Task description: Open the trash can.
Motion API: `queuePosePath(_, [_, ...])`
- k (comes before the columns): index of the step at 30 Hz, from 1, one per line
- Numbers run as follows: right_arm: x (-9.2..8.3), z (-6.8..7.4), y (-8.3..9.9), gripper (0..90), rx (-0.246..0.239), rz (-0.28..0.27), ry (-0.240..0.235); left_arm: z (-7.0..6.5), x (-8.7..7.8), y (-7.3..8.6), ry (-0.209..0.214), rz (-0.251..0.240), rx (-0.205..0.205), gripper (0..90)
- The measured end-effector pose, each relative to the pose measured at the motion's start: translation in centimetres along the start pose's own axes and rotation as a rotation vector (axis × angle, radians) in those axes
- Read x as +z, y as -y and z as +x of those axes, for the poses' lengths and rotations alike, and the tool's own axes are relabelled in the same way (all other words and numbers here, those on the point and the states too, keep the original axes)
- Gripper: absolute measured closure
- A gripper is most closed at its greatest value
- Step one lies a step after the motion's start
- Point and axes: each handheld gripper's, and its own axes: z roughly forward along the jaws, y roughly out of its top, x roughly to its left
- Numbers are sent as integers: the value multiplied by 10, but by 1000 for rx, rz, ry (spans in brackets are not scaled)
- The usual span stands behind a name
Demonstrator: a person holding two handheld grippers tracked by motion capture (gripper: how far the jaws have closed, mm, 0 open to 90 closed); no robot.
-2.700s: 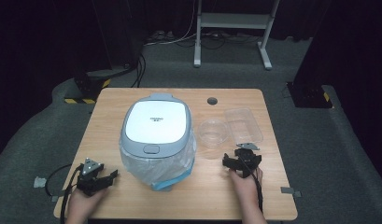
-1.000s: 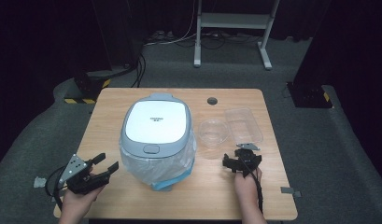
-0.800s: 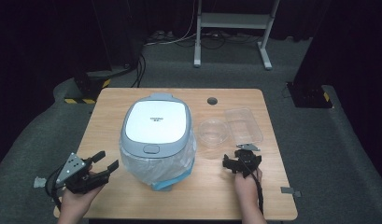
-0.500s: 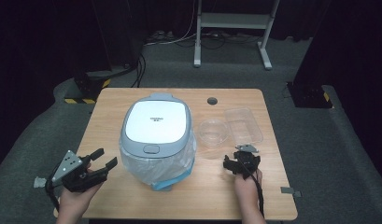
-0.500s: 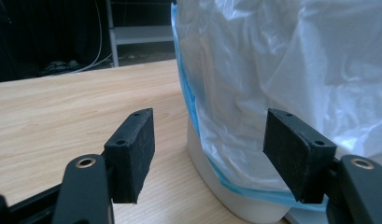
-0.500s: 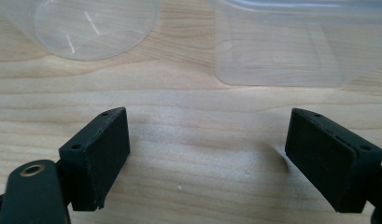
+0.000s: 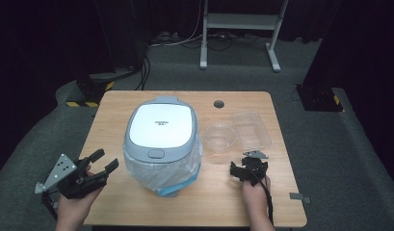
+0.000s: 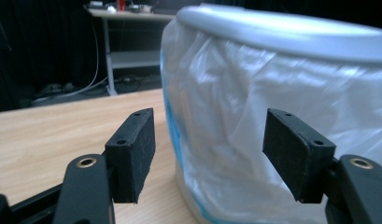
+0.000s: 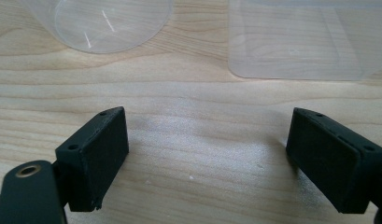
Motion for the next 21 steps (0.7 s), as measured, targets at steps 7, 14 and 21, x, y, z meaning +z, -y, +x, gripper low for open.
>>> queuePosePath(7, [0, 0, 0, 127, 1, -1, 0, -10, -2, -13, 18, -64, 14, 344])
queuePosePath(14, [0, 0, 0, 127, 1, -1, 0, -21, -2, -25, 35, -145, 32, 349])
queuePosePath(21, [0, 0, 0, 128, 0, -1, -1, -27, -2, -33, 52, -192, 43, 357])
